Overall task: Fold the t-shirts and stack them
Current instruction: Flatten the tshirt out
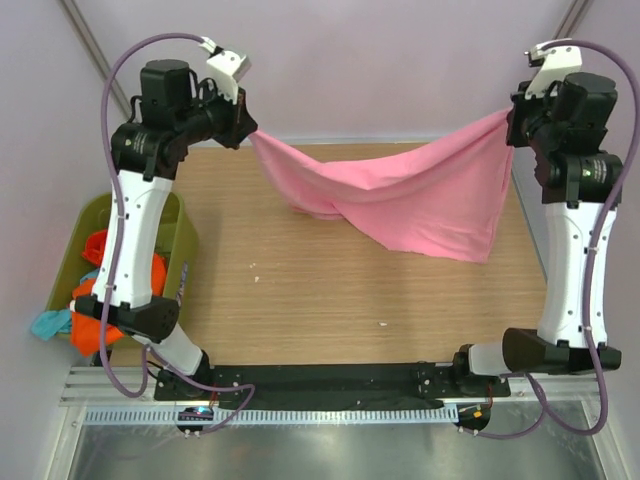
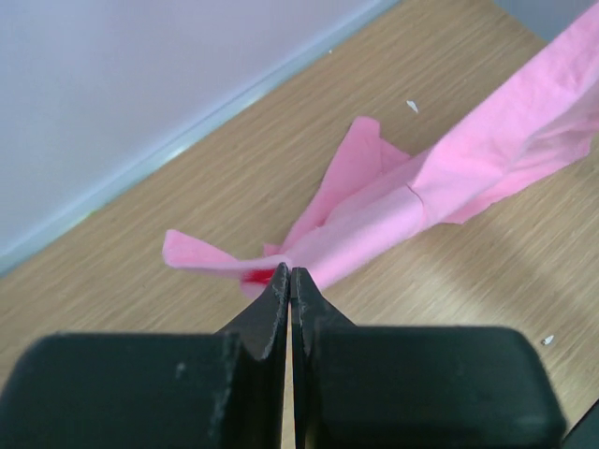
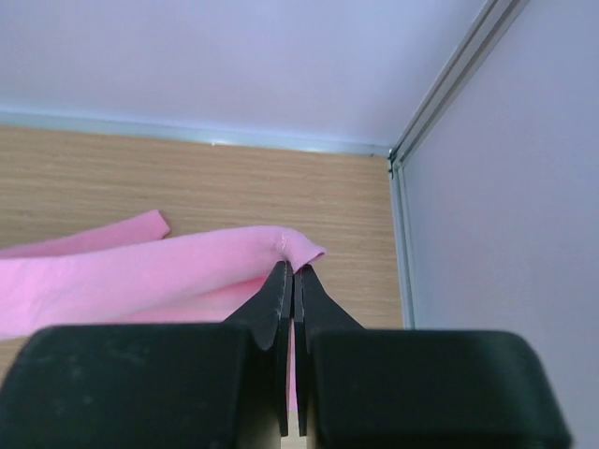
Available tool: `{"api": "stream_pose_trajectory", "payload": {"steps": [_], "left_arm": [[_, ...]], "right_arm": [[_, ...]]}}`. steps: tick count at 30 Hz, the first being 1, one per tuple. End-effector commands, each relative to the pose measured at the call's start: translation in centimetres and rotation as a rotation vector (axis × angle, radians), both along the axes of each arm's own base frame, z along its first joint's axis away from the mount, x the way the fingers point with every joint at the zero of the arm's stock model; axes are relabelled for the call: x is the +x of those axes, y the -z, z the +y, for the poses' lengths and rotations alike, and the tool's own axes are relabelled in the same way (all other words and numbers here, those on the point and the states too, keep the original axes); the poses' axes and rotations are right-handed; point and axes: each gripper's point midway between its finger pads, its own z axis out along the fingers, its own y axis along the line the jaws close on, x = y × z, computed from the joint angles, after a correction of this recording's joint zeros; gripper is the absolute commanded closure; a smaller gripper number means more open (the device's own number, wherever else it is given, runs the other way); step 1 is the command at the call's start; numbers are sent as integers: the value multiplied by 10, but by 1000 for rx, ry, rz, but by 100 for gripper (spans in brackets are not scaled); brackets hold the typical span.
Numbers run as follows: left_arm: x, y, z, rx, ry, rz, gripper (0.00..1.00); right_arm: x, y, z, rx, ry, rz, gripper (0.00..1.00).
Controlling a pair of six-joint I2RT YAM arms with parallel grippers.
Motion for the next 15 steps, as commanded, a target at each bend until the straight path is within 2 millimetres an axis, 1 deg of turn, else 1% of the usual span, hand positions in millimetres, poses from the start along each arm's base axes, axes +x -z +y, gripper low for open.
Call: {"api": "stream_pose_trajectory", "payload": {"steps": [1,2,3,4,5,6,7,8,9,10,11,12,13,14,15], "left_arm": [[-11,-65,6,-58,-13,-211,100],[-12,-72,7,-64,-18,-227,99],[-13,-72,7,-62,-18,-221,100],[-15,-70,8,-62,-20,-212,100],[-15,-66,6,-62,-15,-195,100],[-19,-51,6,-51,-7,-141,100],[-21,-40,5,-46,3,-105,100],[-24,-26,4,-38,10,-59,100],[-31,5,4,-24,13,46,100],[-38,23,0,-26,37,110,100],[-45,40,-1,-25,51,175,100],[-52,54,-3,-28,59,228,100],[-65,90,-6,-23,91,358,100],[-72,106,-7,-21,100,414,100],[-79,123,-8,-13,114,472,100]], "right_arm": [[-38,-60,1,17,25,-162,99],[-41,-61,1,24,27,-164,99],[-43,-59,3,27,21,-158,99],[-42,-50,3,31,19,-136,99],[-43,-46,4,36,17,-125,99],[-48,-43,6,40,7,-119,99],[-47,-28,8,47,-2,-79,99],[-48,-20,10,53,-10,-59,99],[-54,-16,12,58,-18,-52,99],[-53,5,15,69,-32,0,99],[-55,14,17,79,-36,20,99],[-57,33,19,89,-45,68,99],[-59,42,23,103,-63,89,99],[-61,52,26,122,-72,121,99],[-62,72,30,140,-83,172,99]]}}
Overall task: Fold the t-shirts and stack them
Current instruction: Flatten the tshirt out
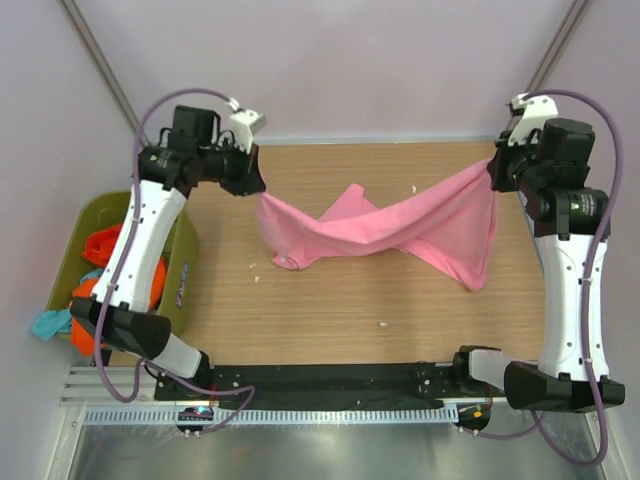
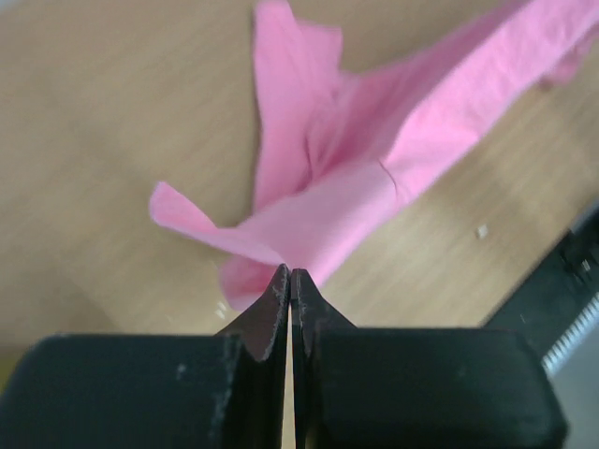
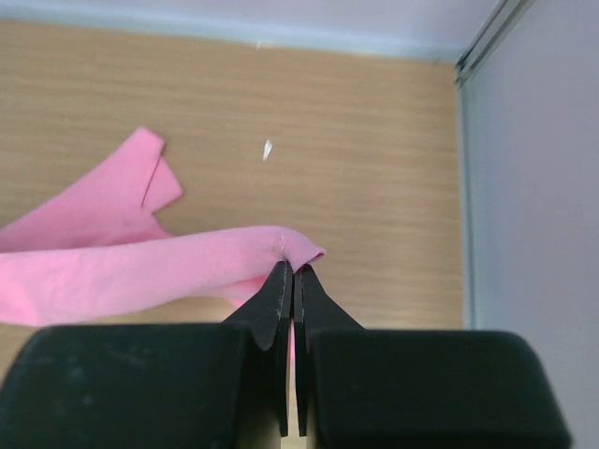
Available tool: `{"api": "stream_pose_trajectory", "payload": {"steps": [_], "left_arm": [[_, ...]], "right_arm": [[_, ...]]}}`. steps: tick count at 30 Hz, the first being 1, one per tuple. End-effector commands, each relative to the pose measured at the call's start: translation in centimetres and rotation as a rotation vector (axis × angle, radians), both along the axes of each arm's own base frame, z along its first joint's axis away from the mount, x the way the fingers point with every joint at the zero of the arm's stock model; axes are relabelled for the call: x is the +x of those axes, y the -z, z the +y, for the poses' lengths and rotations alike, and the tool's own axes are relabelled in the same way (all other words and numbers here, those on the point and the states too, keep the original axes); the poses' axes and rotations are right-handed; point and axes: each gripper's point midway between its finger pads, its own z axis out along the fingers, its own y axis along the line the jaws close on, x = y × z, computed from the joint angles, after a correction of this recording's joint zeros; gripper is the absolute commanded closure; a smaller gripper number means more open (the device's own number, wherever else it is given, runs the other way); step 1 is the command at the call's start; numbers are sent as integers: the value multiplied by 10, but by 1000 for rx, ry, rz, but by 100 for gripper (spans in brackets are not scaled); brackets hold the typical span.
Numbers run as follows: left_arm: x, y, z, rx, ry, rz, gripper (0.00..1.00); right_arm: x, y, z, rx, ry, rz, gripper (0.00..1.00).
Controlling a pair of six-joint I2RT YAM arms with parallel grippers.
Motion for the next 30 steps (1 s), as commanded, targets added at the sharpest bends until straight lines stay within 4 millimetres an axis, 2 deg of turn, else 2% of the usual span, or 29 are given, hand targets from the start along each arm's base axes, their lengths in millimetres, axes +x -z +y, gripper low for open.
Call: {"api": "stream_pose_trajectory", "payload": {"steps": [1,2,3,4,5,6,7,10,11,15,17,18,21,26,30], "left_arm": [[-47,73,-4,2,69,334,100],[-53,87,-5,16,88,389,100],[-59,98,-3,33,100,437,100],[-65,118,0,62,108,519,100],[-69,126,1,78,114,555,100],[-71,133,2,83,115,587,100],[-75,145,3,95,122,634,100],[-78,161,6,117,112,685,100],[-81,171,7,131,115,719,100],[-90,186,14,175,120,790,100],[-95,189,15,182,125,829,88],[-99,188,17,182,117,854,71],[-97,184,22,156,38,879,53],[-87,194,37,103,-97,962,50],[-93,214,54,89,-221,1060,51]], "right_arm": [[-6,40,18,87,-65,111,99],[-9,50,21,103,-77,140,99],[-11,72,24,123,-81,201,99],[-15,81,27,150,-81,225,98],[-19,91,31,173,-92,251,99],[-24,113,34,192,-95,308,99],[-29,120,36,208,-93,323,99],[-40,145,40,235,-92,384,99],[-43,147,41,237,-95,384,99],[-49,156,40,236,-88,410,99],[-51,156,40,236,-88,410,98],[-52,157,41,237,-88,414,99],[-53,160,42,245,-89,416,99],[-53,165,42,252,-87,430,99],[-52,163,40,232,-94,436,99]]}}
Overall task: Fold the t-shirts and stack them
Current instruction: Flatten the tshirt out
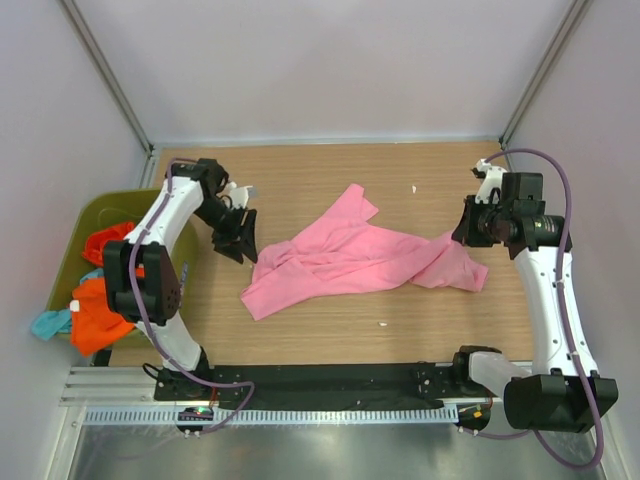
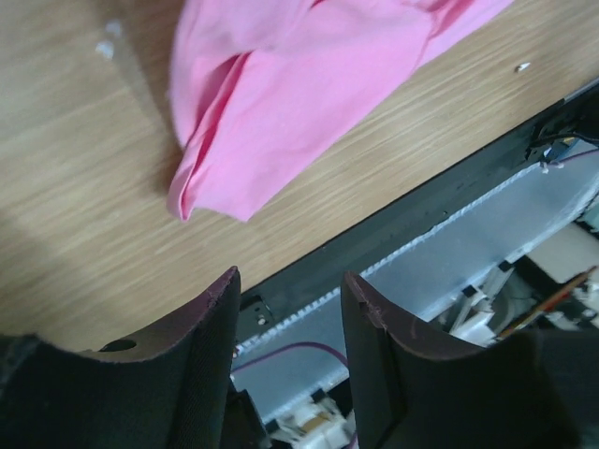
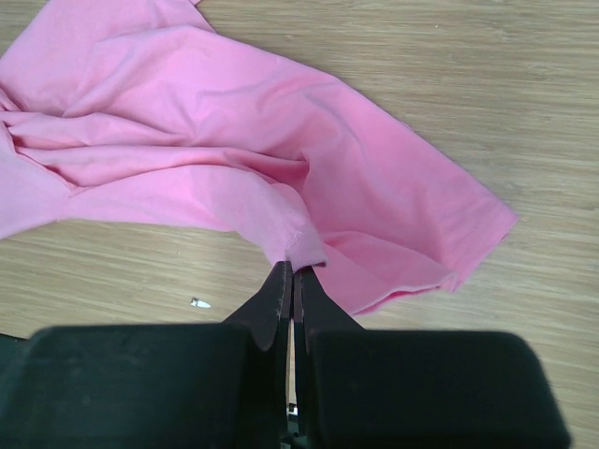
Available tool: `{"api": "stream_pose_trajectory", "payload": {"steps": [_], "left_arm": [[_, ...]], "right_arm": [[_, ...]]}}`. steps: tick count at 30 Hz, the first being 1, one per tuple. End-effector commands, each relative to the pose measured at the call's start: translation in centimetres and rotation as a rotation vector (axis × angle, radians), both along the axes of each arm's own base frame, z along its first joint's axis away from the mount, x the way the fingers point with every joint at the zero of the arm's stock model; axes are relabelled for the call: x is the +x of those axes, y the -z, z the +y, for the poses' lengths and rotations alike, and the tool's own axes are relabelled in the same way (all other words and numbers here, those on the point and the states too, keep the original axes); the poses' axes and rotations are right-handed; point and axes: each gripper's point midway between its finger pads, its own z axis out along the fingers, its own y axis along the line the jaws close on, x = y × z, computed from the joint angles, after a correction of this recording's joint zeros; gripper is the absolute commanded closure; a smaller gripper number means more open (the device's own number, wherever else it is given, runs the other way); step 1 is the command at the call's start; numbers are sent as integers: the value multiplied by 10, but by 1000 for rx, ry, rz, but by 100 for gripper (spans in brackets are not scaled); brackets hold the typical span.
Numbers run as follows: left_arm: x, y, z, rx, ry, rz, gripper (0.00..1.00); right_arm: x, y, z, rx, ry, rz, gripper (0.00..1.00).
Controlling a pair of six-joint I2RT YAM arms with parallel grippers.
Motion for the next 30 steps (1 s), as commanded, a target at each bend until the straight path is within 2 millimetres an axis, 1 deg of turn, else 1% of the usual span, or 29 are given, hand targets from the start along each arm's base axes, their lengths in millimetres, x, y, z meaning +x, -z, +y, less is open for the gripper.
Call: {"api": "stream_pose_trajectory", "payload": {"steps": [1,4,7,8,10,13,16,18,22,27,30], "left_arm": [[-20,18,14,41,-123,157,52],[-25,33,28,132,-142,161,53],[-26,41,40,199,-100,165,55],[-26,44,44,216,-62,178,55],[-24,54,55,272,-22,195,55],[-15,62,67,325,38,154,55],[-8,71,73,342,112,135,55],[-8,77,72,334,184,124,57],[-12,80,67,317,269,91,57],[-25,82,55,295,374,81,57],[-37,83,50,270,427,105,57]], "right_arm": [[5,-12,0,-1,-9,-38,99],[7,-10,0,0,-6,-36,99],[7,-10,0,1,-5,-37,99],[7,-9,0,-1,-5,-36,99],[7,-9,-1,-5,-7,-35,98],[8,-9,-1,-6,-8,-34,99],[9,-8,-1,-8,-10,-33,99],[10,-9,-1,-10,-12,-34,99],[10,-8,-2,-12,-13,-32,99],[8,-5,-2,-14,-8,-29,99],[7,-4,-3,-17,-7,-29,99]]}}
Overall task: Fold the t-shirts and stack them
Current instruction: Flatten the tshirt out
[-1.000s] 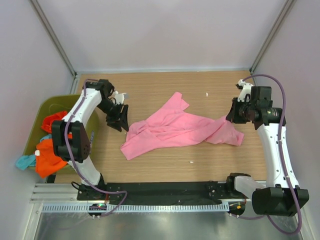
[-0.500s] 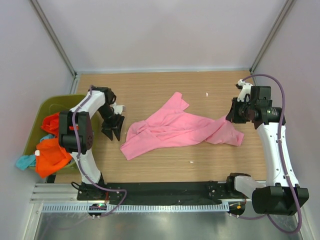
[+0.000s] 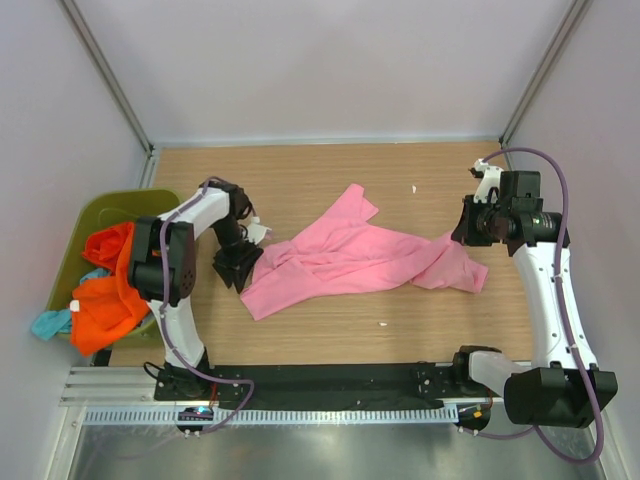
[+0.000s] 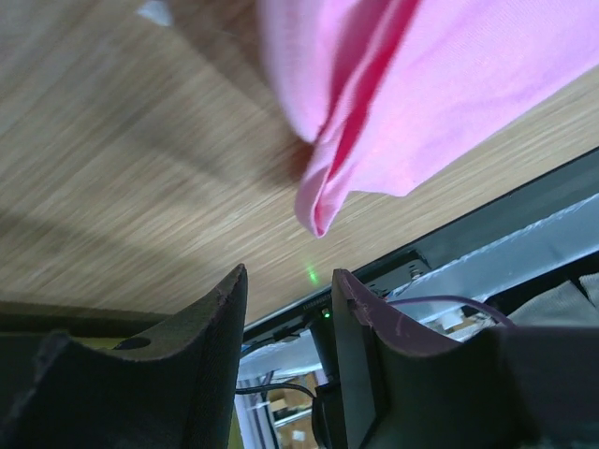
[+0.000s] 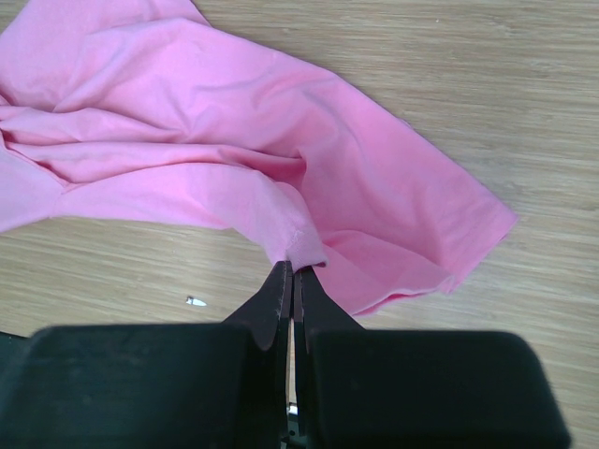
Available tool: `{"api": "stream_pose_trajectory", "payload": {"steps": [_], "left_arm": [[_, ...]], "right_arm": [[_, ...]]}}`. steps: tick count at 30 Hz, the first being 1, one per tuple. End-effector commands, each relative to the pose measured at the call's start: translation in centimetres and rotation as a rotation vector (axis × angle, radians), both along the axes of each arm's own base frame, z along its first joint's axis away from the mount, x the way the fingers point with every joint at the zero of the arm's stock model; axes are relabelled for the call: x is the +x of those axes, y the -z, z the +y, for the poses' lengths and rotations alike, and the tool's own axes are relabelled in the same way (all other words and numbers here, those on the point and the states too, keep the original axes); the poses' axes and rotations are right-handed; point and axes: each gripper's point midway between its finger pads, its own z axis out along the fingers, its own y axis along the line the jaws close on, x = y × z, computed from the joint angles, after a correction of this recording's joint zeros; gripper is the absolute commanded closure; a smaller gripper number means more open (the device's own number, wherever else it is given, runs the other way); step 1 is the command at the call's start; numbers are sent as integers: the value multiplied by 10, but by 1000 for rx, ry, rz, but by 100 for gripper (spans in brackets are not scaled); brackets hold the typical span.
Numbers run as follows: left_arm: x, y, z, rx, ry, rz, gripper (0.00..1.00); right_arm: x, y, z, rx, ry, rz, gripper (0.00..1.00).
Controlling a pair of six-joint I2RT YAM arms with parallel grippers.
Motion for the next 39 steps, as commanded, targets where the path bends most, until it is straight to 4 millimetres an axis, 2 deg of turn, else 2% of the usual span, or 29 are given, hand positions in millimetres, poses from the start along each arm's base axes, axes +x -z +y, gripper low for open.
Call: {"api": "stream_pose_trajectory", "payload": {"steps": [1,7,20,26,29,35,36,39], "left_arm": [[-11,-5,-5,-43,87,-8,58],[-15,3,-11,-50,116,2,58],[-4,20,-18,-48,93,20,59],[1,22,-25,-57,91,19,62],[2,23,-27,-61,85,20,66],[-2,24,-28,-67,75,40,83],[-3,24,-28,-68,74,42,89],[-8,24,-26,-58,76,58,94]], "right_arm": [[4,-10,-3,-13,5,-49,99],[2,-7,-3,-17,2,-43,99],[2,-7,-4,-23,2,-46,99],[1,-6,-4,-25,2,-46,99],[1,-7,-4,-26,5,-50,99],[0,-4,-4,-25,4,-46,99],[-1,-5,-4,-27,6,-50,99],[0,-5,-4,-26,5,-52,99]]}}
